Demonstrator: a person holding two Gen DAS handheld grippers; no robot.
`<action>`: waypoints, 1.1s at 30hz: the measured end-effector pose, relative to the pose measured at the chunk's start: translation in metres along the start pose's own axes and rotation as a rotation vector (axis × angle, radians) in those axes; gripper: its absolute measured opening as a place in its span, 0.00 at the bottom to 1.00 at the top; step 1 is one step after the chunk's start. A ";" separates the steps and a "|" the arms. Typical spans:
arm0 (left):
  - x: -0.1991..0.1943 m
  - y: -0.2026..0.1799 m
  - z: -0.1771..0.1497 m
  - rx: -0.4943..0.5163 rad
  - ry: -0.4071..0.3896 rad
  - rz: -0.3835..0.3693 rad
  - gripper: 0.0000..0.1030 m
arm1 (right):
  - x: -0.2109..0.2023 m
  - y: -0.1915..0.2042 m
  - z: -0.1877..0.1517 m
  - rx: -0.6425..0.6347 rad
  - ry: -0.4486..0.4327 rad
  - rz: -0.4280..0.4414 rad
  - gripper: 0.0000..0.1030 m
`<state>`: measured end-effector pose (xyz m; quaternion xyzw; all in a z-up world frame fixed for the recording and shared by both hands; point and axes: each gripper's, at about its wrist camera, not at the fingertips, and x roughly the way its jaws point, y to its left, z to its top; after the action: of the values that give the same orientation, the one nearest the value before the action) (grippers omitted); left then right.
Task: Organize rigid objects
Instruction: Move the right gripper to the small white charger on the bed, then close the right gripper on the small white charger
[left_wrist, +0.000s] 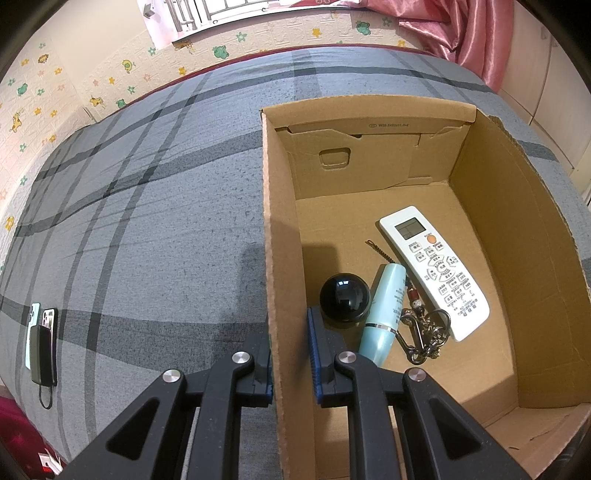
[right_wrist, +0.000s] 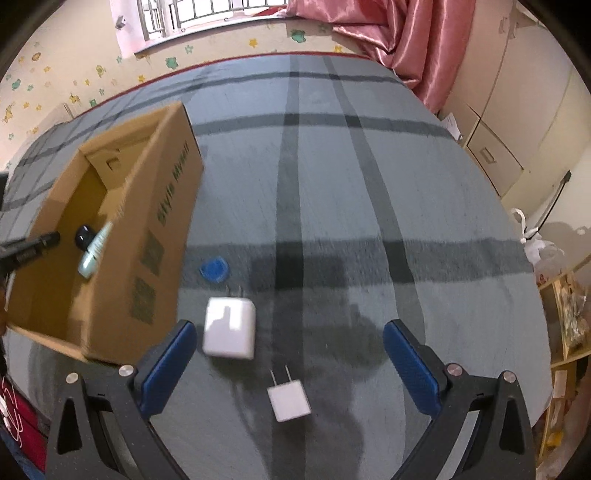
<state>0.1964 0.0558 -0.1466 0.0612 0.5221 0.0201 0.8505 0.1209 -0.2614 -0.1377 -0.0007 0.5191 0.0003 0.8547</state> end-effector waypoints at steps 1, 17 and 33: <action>-0.001 0.000 0.000 -0.001 -0.001 -0.001 0.15 | 0.003 -0.001 -0.004 0.001 0.009 0.000 1.00; -0.002 -0.004 -0.001 0.009 -0.004 0.013 0.15 | 0.041 -0.013 -0.050 0.042 0.103 -0.018 1.00; -0.002 -0.005 -0.001 0.011 -0.005 0.023 0.15 | 0.045 -0.009 -0.057 0.032 0.162 0.033 0.28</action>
<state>0.1940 0.0508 -0.1457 0.0716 0.5192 0.0267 0.8512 0.0909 -0.2700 -0.2041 0.0215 0.5864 0.0061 0.8097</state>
